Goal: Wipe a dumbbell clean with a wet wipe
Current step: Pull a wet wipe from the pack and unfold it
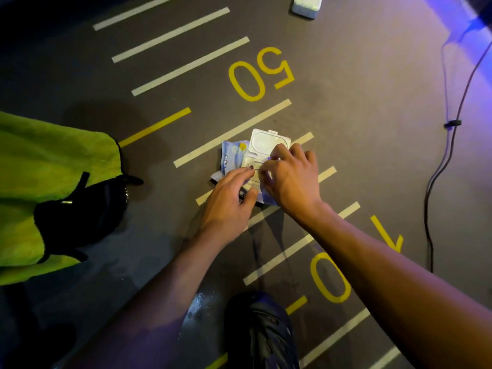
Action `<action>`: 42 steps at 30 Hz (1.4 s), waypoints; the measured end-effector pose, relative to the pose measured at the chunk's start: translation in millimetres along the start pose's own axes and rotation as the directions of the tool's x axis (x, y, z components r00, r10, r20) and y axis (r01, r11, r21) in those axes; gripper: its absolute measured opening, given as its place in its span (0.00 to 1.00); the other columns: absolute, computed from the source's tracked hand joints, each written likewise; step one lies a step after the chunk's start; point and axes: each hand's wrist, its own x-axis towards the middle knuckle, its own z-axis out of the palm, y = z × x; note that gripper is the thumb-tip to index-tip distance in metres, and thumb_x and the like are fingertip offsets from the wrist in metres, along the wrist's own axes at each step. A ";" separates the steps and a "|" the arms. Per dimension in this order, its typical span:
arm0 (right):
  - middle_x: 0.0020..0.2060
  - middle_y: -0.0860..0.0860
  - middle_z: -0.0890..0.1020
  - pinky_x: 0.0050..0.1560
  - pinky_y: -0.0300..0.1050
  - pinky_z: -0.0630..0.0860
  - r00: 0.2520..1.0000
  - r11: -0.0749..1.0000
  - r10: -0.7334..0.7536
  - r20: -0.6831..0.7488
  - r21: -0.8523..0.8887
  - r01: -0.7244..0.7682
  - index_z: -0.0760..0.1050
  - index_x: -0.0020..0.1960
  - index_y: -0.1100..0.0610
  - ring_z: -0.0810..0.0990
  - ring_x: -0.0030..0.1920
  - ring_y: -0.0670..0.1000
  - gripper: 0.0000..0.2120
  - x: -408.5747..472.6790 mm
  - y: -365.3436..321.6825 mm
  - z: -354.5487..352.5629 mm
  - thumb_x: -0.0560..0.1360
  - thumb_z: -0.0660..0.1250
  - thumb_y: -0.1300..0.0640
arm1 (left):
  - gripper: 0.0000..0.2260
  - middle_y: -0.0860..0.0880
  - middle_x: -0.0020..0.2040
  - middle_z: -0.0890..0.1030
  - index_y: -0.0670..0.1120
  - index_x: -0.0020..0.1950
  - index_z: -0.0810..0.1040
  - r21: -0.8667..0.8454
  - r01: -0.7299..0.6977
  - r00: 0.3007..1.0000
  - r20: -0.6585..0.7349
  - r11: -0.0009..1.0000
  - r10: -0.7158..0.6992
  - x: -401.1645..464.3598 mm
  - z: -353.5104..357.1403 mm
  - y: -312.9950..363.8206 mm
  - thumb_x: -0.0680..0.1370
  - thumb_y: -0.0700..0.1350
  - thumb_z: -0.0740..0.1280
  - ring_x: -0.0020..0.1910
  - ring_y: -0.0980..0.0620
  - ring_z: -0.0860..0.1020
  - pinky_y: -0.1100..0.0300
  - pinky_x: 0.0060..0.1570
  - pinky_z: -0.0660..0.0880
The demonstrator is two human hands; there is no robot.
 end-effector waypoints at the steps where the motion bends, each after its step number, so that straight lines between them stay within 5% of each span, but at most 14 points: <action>1: 0.55 0.50 0.79 0.52 0.52 0.68 1.000 1.000 0.006 0.006 0.007 -0.006 0.84 0.51 0.50 0.73 0.54 0.57 0.09 1.7 -1.7 -0.3 0.77 0.69 0.48 | 0.19 0.52 0.75 0.75 0.48 0.76 0.74 -0.005 0.000 1.000 -0.001 1.000 0.000 0.0 0.4 -1.2 0.85 0.43 0.65 0.74 0.55 0.71 0.62 0.69 0.69; 8: 0.61 0.53 0.75 0.61 0.53 0.66 0.994 0.997 -0.057 0.094 0.064 0.051 0.78 0.61 0.55 0.72 0.61 0.57 0.16 10.2 -8.2 -2.0 0.79 0.67 0.47 | 0.18 0.51 0.75 0.75 0.49 0.76 0.74 -0.068 0.014 1.000 -0.002 0.998 -0.014 0.1 1.4 -6.5 0.85 0.43 0.65 0.74 0.53 0.72 0.54 0.71 0.74; 15: 0.58 0.55 0.76 0.60 0.57 0.74 0.990 0.922 -0.101 0.102 0.383 0.054 0.78 0.54 0.59 0.74 0.56 0.56 0.12 4.9 2.9 -10.3 0.80 0.66 0.50 | 0.18 0.51 0.75 0.75 0.49 0.76 0.74 -0.080 -0.017 1.000 -0.003 0.997 0.016 -2.1 -2.5 -2.9 0.86 0.43 0.65 0.75 0.55 0.71 0.76 0.58 0.67; 22: 0.51 0.51 0.77 0.51 0.40 0.72 0.991 0.657 -0.006 0.132 0.748 -0.096 0.75 0.46 0.53 0.74 0.54 0.50 0.10 -0.4 3.5 -44.8 0.77 0.63 0.47 | 0.18 0.51 0.73 0.76 0.48 0.74 0.75 -0.148 0.009 1.000 -0.016 0.989 -0.012 -2.3 -8.0 0.9 0.85 0.38 0.64 0.71 0.55 0.75 0.75 0.59 0.71; 26: 0.45 0.49 0.79 0.50 0.45 0.75 0.988 0.402 0.049 0.144 0.903 -0.152 0.75 0.48 0.52 0.79 0.49 0.49 0.05 -15.8 0.5 -69.0 0.81 0.62 0.55 | 0.17 0.50 0.74 0.73 0.49 0.73 0.75 -0.229 0.074 0.997 0.017 0.971 -0.072 -7.3 -17.3 11.9 0.85 0.37 0.65 0.67 0.58 0.72 0.80 0.47 0.74; 29: 0.42 0.50 0.78 0.46 0.50 0.76 0.990 0.241 0.076 0.117 0.962 -0.132 0.74 0.47 0.50 0.78 0.45 0.49 0.06 -25.4 -7.7 -85.8 0.80 0.60 0.55 | 0.21 0.52 0.72 0.72 0.57 0.63 0.76 -0.348 0.110 0.994 0.015 0.931 -0.112 -18.0 -28.2 23.4 0.83 0.31 0.65 0.68 0.58 0.71 0.82 0.48 0.72; 32: 0.47 0.58 0.79 0.53 0.59 0.82 0.989 0.154 0.036 0.143 0.977 -0.147 0.73 0.47 0.51 0.82 0.51 0.58 0.08 -38.4 -21.2 -94.4 0.83 0.58 0.56 | 0.23 0.52 0.68 0.78 0.60 0.58 0.79 -0.491 0.105 0.985 -0.067 0.864 -0.158 -42.7 -42.7 25.9 0.82 0.29 0.62 0.68 0.55 0.77 0.64 0.63 0.79; 34: 0.49 0.58 0.80 0.51 0.54 0.83 0.981 0.087 0.010 0.195 0.977 -0.195 0.72 0.48 0.52 0.83 0.51 0.58 0.10 -49.1 -31.5 -96.0 0.85 0.57 0.59 | 0.17 0.49 0.64 0.83 0.52 0.62 0.83 -0.626 0.092 0.975 -0.103 0.775 -0.199 -63.3 -53.0 25.6 0.81 0.35 0.62 0.65 0.52 0.81 0.53 0.67 0.79; 37: 0.45 0.55 0.79 0.45 0.52 0.80 0.971 0.004 -0.055 0.231 0.973 -0.231 0.72 0.48 0.53 0.82 0.47 0.55 0.09 -64.5 -49.4 -95.8 0.85 0.58 0.60 | 0.12 0.48 0.56 0.87 0.48 0.59 0.84 -0.776 0.096 0.964 -0.084 0.624 -0.253 -91.9 -63.9 29.0 0.78 0.44 0.65 0.58 0.50 0.84 0.57 0.61 0.79; 42: 0.44 0.56 0.79 0.44 0.49 0.80 0.965 -0.010 -0.130 0.226 0.973 -0.230 0.71 0.47 0.54 0.81 0.44 0.52 0.10 -97.4 -79.6 -92.8 0.85 0.57 0.64 | 0.08 0.51 0.44 0.88 0.49 0.51 0.85 -0.768 0.099 0.928 -0.158 0.633 -0.337 -140.7 -67.0 18.4 0.79 0.36 0.72 0.46 0.55 0.84 0.49 0.62 0.79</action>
